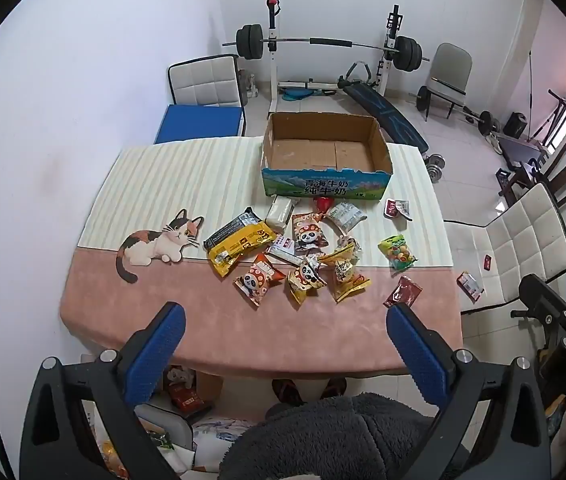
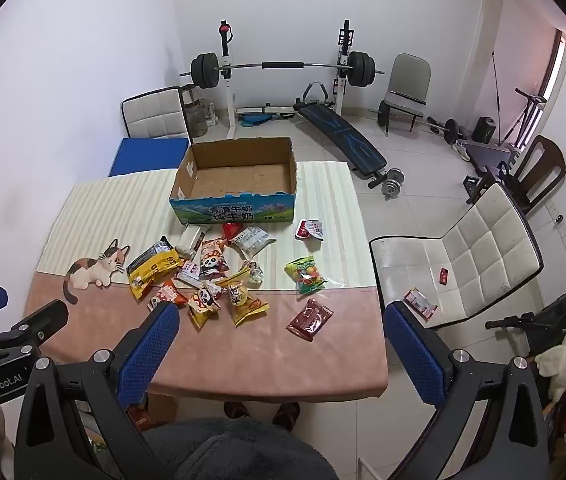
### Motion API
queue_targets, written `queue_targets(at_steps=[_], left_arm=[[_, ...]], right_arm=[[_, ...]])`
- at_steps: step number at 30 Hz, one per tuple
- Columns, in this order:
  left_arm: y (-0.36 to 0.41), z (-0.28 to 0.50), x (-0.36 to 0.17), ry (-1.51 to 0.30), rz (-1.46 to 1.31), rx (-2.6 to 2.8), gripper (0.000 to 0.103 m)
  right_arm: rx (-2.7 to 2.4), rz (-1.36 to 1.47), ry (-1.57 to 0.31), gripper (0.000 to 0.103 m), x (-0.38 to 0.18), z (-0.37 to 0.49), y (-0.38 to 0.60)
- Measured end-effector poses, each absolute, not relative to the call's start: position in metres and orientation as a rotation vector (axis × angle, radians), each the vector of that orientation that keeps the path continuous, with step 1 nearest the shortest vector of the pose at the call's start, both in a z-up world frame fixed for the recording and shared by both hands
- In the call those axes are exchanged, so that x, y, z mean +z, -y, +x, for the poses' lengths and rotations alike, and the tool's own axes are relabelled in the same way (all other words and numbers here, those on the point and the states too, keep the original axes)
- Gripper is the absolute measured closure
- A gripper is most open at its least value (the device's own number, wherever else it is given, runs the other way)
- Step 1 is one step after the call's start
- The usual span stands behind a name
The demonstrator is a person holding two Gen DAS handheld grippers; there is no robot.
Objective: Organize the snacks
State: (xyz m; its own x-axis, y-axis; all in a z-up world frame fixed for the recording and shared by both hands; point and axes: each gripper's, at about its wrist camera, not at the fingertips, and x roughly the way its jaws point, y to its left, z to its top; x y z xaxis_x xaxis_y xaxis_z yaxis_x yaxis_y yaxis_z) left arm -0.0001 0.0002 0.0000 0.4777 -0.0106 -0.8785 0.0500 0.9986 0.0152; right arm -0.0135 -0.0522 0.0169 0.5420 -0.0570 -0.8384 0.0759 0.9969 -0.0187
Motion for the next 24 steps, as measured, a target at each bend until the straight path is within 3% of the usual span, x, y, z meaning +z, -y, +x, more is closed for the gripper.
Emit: queue_targets(at_steps=[24], left_arm=[[0.0005,-0.0004,0.0001,-1.066,0.044,-0.037,0.0]], right_arm=[[-0.071,0.035,-0.988,0.0,0.0173,-0.0161,0.0539]])
